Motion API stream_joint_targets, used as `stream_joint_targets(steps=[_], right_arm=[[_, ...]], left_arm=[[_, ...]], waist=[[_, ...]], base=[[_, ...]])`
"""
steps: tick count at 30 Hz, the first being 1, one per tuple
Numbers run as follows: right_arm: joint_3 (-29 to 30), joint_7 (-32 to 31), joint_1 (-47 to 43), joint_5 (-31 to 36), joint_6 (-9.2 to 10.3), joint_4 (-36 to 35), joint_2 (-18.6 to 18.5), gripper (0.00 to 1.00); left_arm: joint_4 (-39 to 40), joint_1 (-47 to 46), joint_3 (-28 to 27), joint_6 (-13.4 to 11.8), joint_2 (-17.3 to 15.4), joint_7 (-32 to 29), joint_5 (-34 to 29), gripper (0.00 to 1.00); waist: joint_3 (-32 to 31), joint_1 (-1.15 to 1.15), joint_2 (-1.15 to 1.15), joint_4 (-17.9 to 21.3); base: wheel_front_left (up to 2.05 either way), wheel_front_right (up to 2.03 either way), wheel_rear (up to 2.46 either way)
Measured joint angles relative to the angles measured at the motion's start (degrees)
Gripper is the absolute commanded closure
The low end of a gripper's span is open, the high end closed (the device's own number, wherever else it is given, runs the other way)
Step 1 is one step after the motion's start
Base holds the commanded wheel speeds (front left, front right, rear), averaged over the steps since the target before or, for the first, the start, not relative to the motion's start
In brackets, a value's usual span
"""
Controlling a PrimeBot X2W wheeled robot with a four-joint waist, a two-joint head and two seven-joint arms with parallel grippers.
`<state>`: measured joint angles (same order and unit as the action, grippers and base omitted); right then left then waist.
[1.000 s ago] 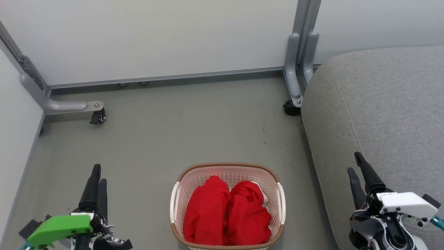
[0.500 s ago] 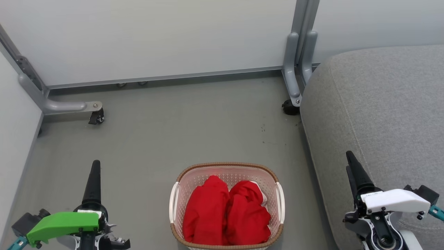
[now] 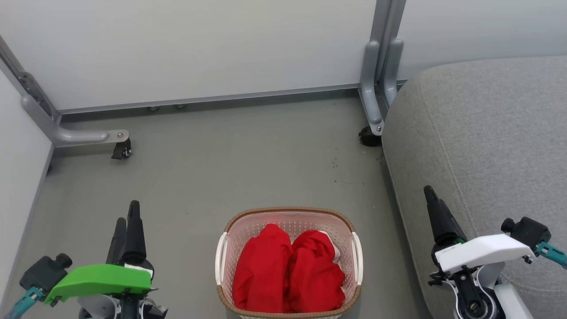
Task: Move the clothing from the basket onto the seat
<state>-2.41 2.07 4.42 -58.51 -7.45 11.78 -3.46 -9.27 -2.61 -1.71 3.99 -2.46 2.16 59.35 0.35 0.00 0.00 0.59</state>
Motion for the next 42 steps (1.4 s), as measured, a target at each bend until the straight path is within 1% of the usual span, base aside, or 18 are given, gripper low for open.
stream_joint_targets(steps=[9, 19, 27, 34, 42], right_arm=[[-2.3, 1.8, 0.4, 10.8, 0.0, -0.5, -1.1, 0.0], [-3.5, 3.6, 0.0, 19.9, -0.01, -1.5, -1.0, 0.0], [-5.0, 5.1, -0.6, 26.1, -0.01, -1.9, -1.4, 0.0], [-4.9, 6.1, -1.1, 30.9, -0.01, -1.8, -0.9, 0.0], [-5.3, 7.6, -1.8, 38.4, -0.01, -1.7, -0.7, 0.0]], left_arm=[[1.5, 0.1, 2.6, -2.0, 0.0, 1.7, -8.3, 0.0], [2.4, 1.0, 4.3, -3.5, 0.0, 3.6, -17.2, 0.0], [3.4, 1.6, 5.7, -4.4, -0.1, 5.0, -23.1, 0.0], [3.6, 2.1, 6.5, -4.4, -0.1, 6.1, -27.7, 0.0], [4.0, 2.9, 7.6, -5.0, -0.1, 7.5, -33.9, 0.0]], waist=[[0.3, 0.0, 0.0, -0.1], [0.3, 0.0, 0.0, 0.1], [-0.1, 0.0, 0.0, 0.2], [-0.3, 0.0, 0.0, 0.5], [-0.5, 0.0, 0.0, 1.1]], base=[[0.0, 0.0, 0.0], [0.0, 0.0, 0.0], [0.0, 0.0, 0.0], [0.0, 0.0, 0.0], [0.0, 0.0, 0.0]])
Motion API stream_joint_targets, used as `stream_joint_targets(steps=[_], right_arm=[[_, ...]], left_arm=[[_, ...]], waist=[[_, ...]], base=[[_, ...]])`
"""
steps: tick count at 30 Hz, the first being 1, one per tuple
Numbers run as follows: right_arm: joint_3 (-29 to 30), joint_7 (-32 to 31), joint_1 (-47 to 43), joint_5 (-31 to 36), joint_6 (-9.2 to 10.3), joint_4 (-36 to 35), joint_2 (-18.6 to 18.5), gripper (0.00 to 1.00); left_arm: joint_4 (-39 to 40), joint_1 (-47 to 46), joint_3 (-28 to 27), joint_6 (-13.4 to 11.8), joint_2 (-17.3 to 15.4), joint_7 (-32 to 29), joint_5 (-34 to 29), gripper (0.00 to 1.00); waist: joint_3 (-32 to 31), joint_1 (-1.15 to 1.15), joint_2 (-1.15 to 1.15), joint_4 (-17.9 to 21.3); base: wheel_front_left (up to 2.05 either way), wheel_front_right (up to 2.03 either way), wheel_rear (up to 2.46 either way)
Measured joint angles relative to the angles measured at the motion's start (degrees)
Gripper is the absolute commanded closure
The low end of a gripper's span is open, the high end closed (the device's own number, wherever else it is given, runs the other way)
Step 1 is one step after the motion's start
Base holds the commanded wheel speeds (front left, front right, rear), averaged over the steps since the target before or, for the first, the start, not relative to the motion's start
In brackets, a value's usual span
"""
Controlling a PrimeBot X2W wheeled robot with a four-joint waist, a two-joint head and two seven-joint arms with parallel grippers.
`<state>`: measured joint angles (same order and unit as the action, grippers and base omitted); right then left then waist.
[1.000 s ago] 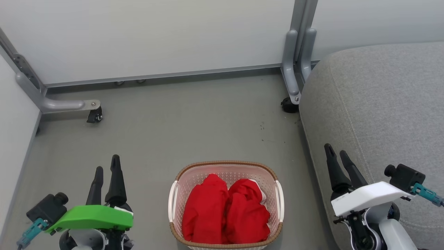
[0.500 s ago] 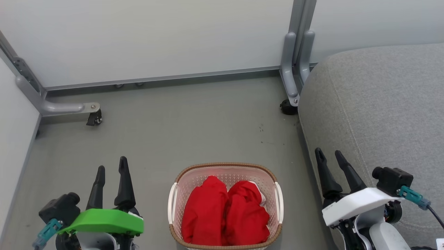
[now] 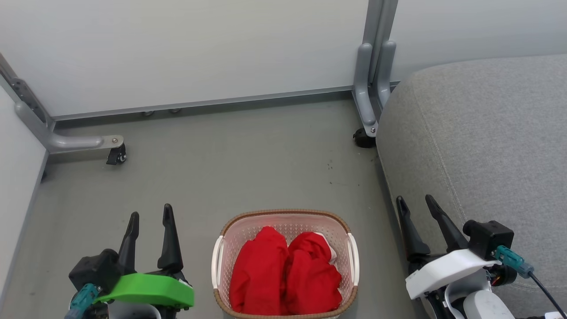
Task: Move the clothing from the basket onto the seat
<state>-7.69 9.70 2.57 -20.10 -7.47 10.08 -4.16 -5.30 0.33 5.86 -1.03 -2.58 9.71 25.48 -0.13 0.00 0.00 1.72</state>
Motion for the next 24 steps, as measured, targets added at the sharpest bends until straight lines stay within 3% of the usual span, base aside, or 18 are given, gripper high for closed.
stream_joint_targets(steps=[24], right_arm=[[0.1, 3.0, 0.0, 15.0, -0.01, 0.8, 0.7, 0.0]], left_arm=[[0.7, 0.7, 2.0, -1.8, -0.1, 3.0, -11.5, 0.0]], waist=[[0.1, 0.0, 0.0, 0.5]], base=[[0.0, 0.0, 0.0]])
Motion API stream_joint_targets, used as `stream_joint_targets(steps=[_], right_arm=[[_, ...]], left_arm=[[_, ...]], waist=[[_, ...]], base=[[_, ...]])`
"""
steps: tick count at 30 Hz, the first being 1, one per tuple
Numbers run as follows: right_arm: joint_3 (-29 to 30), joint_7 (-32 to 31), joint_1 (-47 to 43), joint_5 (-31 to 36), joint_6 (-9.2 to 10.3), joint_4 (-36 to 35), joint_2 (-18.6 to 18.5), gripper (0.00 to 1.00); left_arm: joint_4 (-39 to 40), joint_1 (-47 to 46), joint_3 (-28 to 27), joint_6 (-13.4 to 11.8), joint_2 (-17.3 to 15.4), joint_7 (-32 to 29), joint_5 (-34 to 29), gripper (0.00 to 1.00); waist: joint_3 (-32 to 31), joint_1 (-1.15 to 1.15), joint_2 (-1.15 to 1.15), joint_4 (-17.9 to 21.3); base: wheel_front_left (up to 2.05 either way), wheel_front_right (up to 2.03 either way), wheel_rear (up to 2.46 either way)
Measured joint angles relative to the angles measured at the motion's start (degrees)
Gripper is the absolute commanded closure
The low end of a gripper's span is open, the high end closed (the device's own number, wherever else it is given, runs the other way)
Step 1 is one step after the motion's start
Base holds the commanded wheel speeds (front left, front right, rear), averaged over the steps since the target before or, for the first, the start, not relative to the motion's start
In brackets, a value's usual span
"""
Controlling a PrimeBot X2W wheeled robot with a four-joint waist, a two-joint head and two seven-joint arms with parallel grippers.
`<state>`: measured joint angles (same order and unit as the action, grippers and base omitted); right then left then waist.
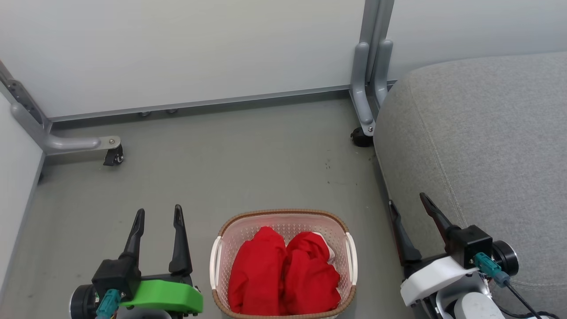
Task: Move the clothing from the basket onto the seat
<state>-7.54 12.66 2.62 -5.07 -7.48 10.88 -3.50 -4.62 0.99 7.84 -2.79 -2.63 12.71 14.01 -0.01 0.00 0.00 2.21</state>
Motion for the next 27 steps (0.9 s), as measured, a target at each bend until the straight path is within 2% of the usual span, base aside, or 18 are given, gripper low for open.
stream_joint_targets(steps=[22, 27], right_arm=[[-1.2, 2.3, 0.2, 10.3, -0.01, -0.1, 0.5, 0.0], [-1.1, 2.4, 0.2, 10.7, -0.01, 0.0, 0.5, 0.0]], left_arm=[[-0.5, 0.4, 1.7, -1.1, 0.0, 2.3, -9.1, 0.0], [-0.8, 0.4, 1.9, -1.2, -0.1, 2.4, -9.6, 0.0]], waist=[[0.8, 0.0, 0.0, 1.2], [0.9, 0.0, 0.0, 1.3]], base=[[0.0, 0.0, 0.0], [0.0, 0.0, 0.0]])
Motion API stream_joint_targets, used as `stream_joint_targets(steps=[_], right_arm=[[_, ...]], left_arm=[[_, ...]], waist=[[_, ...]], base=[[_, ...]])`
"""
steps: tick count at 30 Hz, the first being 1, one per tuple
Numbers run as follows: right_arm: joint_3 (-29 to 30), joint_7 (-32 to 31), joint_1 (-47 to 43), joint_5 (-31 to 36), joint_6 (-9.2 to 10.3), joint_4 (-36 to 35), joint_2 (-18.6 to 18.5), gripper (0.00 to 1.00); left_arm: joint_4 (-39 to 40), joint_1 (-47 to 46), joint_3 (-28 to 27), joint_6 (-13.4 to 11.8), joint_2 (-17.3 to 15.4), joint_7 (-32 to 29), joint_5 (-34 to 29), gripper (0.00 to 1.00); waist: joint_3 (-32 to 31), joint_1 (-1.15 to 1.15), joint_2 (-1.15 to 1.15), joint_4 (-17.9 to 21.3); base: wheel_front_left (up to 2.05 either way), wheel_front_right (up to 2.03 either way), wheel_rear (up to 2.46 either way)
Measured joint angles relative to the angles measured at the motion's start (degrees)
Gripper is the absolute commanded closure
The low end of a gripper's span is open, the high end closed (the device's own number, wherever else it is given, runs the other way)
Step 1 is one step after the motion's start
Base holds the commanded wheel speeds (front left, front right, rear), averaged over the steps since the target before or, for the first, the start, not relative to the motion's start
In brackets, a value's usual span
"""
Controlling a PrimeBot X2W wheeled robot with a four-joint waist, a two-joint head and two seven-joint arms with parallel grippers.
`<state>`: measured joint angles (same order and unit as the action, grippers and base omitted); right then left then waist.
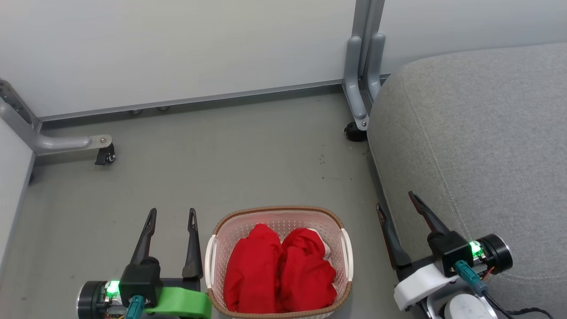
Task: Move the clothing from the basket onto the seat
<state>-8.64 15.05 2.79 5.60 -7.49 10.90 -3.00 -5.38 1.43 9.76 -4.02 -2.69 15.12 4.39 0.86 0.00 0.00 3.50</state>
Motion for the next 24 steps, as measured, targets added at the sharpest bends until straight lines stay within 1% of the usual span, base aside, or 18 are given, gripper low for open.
stream_joint_targets(steps=[20, 24], right_arm=[[0.4, 0.0, 0.0, -0.5, 0.0, 0.6, 0.1, 0.0], [1.3, 0.0, 0.0, -1.1, 0.0, 0.6, 0.1, 0.0]], left_arm=[[-2.0, 0.1, 1.2, 0.1, 0.0, 0.0, 0.7, 0.0], [-4.1, -0.1, 2.4, 1.3, 0.0, 0.0, 1.5, 0.0]], waist=[[0.3, 0.0, 0.0, 0.4], [1.5, 0.0, 0.0, 0.6]], base=[[0.0, 0.0, 0.0], [0.0, 0.0, 0.0]])
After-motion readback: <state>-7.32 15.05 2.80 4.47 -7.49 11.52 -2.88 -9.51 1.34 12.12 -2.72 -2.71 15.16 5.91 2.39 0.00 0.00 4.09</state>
